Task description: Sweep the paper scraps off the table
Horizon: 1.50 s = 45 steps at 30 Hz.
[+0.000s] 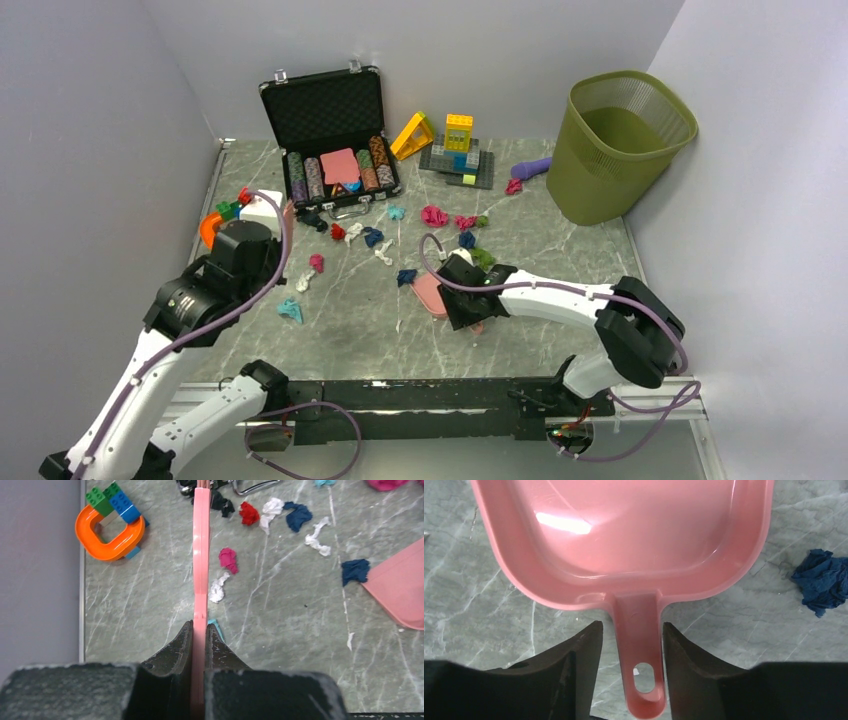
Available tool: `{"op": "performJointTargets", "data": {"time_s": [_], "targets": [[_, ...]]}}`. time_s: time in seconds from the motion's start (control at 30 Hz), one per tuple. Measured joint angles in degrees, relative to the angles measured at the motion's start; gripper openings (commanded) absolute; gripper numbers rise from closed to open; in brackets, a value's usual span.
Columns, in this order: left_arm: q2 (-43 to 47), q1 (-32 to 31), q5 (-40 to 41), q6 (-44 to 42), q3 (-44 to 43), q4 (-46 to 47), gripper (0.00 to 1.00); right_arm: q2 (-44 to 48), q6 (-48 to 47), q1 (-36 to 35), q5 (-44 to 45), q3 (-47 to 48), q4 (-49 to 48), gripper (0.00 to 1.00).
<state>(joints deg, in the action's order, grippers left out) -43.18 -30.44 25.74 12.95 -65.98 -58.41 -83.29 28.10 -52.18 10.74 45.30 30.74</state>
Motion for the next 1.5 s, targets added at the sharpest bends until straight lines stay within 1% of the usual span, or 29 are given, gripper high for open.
{"op": "performJointTargets", "data": {"time_s": [0.03,0.1,0.2,0.23,0.4,0.5,0.7,0.83,1.0,1.1,1.17,1.23,1.4,1.5], "targets": [[-0.48,0.00,0.52,0.09,-0.07,-0.28,0.00,-0.37,-0.02,0.00,0.15,0.00,-0.09,0.45],[-1.46,0.00,1.75,0.48,-0.17,-1.07,0.00,-1.05,0.15,0.00,0.50,0.00,-0.31,0.35],[-2.82,0.00,4.02,2.16,-0.17,-2.21,0.00,-1.16,0.31,0.00,1.11,-0.04,-0.46,0.07],[-3.21,0.00,4.68,3.02,-0.17,-2.69,0.00,-1.16,0.44,0.00,1.20,-0.04,-0.52,0.00],[-6.88,0.13,6.60,7.96,-0.28,-5.92,0.00,-1.03,0.74,0.00,2.10,-0.09,-0.70,0.00],[-10.91,0.26,7.48,11.93,-0.28,-9.01,0.00,-0.24,0.61,0.00,2.23,-0.15,-0.28,0.00],[-22.73,0.48,11.87,22.73,-0.26,-17.73,0.00,4.09,0.52,-0.07,1.92,-0.13,2.58,0.00],[-27.61,0.87,15.10,28.28,-0.26,-21.84,0.00,4.68,0.52,-0.68,1.05,0.46,6.25,0.00],[-32.92,1.05,17.66,31.87,-0.26,-24.65,0.00,4.68,0.57,-3.26,0.11,1.79,10.47,0.00],[-37.11,1.05,17.16,32.33,-0.26,-24.94,0.00,4.68,0.61,-4.81,-0.52,2.27,11.91,0.00],[-39.19,0.98,14.53,31.30,-0.26,-23.23,0.00,4.83,0.59,-5.49,-0.83,2.34,12.37,0.00],[-39.43,0.76,10.73,29.68,-0.26,-20.37,0.00,5.38,0.59,-5.75,-0.85,2.34,12.70,0.00],[-38.01,-0.39,-2.95,25.38,-0.81,-11.93,0.00,8.09,0.61,-5.73,-0.83,2.34,12.74,0.00],[-37.05,-1.33,-8.50,23.56,-3.89,-9.38,0.00,10.34,0.68,-5.73,-0.85,2.32,12.72,0.00]]}}
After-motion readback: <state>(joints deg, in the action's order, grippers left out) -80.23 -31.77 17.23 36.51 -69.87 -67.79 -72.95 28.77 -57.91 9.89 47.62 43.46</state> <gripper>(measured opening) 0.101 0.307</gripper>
